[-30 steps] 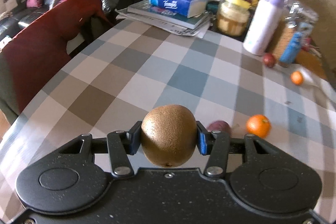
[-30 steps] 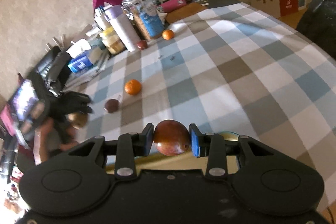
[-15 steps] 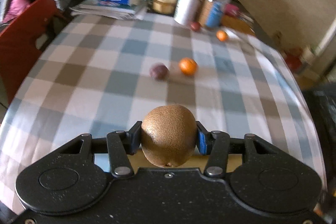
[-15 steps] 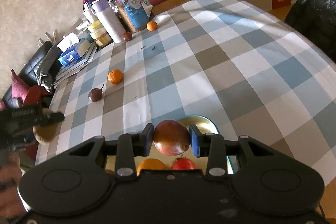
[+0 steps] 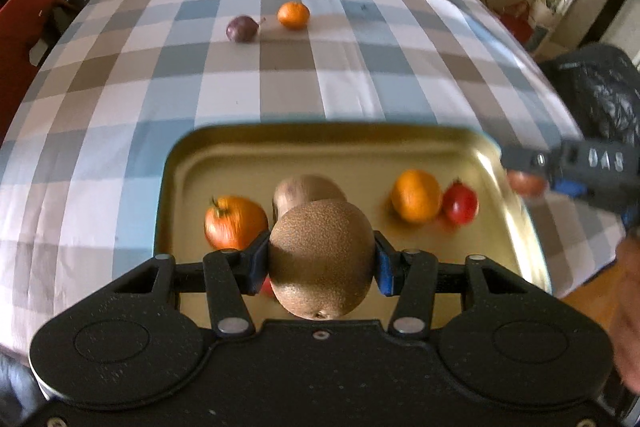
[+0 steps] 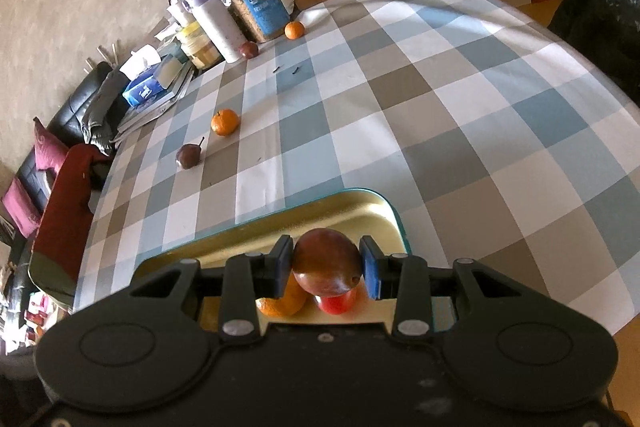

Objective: Organize fruits
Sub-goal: 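Carry the kiwi and the red pear over the gold tray with both tools, then open the left tool to drop the kiwi, then open the right tool to drop the pear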

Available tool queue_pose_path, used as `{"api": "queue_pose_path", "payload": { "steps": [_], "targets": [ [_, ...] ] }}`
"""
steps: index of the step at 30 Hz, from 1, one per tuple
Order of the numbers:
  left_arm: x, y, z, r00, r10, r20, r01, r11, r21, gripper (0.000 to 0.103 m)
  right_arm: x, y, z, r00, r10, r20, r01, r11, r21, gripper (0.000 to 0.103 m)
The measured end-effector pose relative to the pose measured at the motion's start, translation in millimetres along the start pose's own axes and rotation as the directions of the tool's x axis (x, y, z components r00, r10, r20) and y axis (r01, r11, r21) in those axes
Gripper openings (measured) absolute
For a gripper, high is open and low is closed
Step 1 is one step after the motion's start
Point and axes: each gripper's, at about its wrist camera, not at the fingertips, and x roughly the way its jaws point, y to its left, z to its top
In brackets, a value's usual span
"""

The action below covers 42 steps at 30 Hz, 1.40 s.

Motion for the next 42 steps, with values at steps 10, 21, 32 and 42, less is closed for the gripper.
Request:
{"api": "queue_pose_path", "payload": {
  "steps": [10,21,32,42],
  "targets": [
    [9.6,-1.3,-31.7,0.998,0.01,-0.058,-0.009,1.0,0.028,0.057,7.1,8.4,-14.8,0.999,-0.015,-0.041,0.013,0.998,-0.061,0.038],
    [10.9,-0.3,-36.3,0.997,0.069,-0.03,-0.068,0.997,0.024,0.057,13.4,16.3,-25.4,0.998,-0.044,-0.046,0.039,0.994,-0.099,0.038],
    [2.5,-7.3,-28.2,0.99,0.136,0.05,-0.137,0.99,0.018,0.057,18.0,20.1,-30.8,0.997,-0.064,-0.052,0.057,0.991,-0.122,0.038],
    [7.5,-5.5,-18.7,0.986,0.165,0.039,-0.164,0.986,-0.01,0.057,19.6,22.9,-33.4,0.996,-0.056,-0.069,0.046,0.989,-0.142,0.039]
  ]
}}
